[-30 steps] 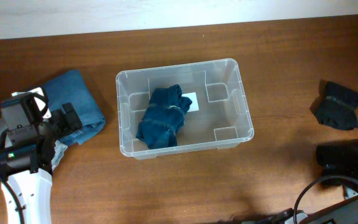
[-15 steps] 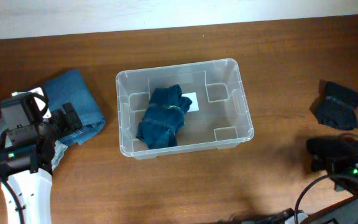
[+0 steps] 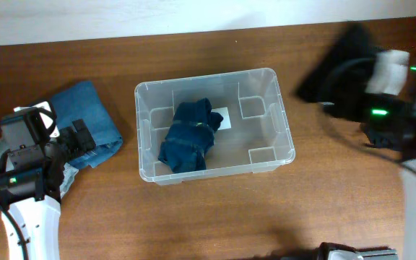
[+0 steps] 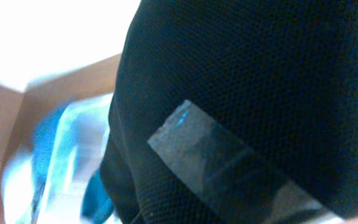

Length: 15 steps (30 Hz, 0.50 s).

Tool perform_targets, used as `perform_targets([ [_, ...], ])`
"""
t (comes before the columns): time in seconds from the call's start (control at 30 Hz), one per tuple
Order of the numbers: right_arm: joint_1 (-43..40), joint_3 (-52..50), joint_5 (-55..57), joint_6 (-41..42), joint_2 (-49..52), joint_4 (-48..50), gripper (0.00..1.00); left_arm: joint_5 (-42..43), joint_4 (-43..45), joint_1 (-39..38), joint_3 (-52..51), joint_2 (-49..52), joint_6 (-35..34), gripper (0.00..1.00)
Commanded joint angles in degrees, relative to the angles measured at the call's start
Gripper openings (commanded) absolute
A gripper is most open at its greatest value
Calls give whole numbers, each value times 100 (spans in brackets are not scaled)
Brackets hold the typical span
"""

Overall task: Pack container
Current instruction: 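Carry the black garment with the right gripper into the bin's right side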

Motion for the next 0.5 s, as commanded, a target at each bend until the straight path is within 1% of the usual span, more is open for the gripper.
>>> perform_targets([
  [0.0, 1467, 59, 833, -109, 289, 17, 4, -20, 15, 20, 105, 7, -48, 99],
  [0.07, 2238, 57, 1145, -111, 684, 4, 4, -20, 15, 20, 105, 7, -48, 99],
  [0.1, 2747, 57, 1325, -111, 1113, -24, 4, -20, 15, 20, 105, 7, -48, 99],
  [0.17, 3191, 57, 1541, -2, 1814, -15, 4, -20, 15, 20, 105, 7, -48, 99],
  [0.33, 3305, 57, 1681, 37, 2830, -2, 4, -20, 15, 20, 105, 7, -48, 99],
  [0.47, 3300, 57, 1945, 37, 3163, 42, 4, -20, 17, 20, 105, 7, -48, 99],
])
